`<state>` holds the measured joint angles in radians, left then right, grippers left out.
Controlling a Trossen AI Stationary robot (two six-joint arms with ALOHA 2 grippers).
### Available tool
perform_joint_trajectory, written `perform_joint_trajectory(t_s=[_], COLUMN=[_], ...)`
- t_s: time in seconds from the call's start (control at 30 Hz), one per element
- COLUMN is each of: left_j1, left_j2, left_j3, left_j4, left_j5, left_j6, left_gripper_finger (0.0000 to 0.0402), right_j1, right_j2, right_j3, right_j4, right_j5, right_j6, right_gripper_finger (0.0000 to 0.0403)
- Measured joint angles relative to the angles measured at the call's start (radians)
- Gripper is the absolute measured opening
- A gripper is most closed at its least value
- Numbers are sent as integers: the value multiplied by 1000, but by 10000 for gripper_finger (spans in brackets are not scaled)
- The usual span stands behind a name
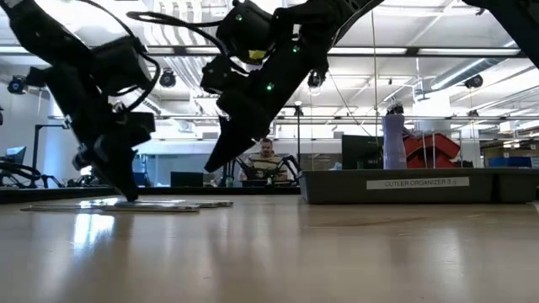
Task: Sort silverware
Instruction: Adjust the silver knifes
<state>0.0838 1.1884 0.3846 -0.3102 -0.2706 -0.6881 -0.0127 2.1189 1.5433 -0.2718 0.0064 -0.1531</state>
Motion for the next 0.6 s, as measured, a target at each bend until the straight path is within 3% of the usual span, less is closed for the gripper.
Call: perform_joint_trajectory(t_s=[0.2, 0.37, 0.6], left_j1=[-81, -186, -405], left_j2=[-31, -45, -78], left_j3=[-4, -3, 6], left_j4=[-24, -31, -149], left_j5=[5, -9, -171], left_j6=[-77, -123, -350], left_gripper_finger=[0, 0, 0], right_j1=[4, 13, 13], right_j2=[12, 9, 4], right_j3=[-13, -39, -162], right_j4=[2, 71, 281], right_j5=[-146, -136, -57], right_j6=[-31, -49, -14], right_gripper_finger=[0, 0, 0])
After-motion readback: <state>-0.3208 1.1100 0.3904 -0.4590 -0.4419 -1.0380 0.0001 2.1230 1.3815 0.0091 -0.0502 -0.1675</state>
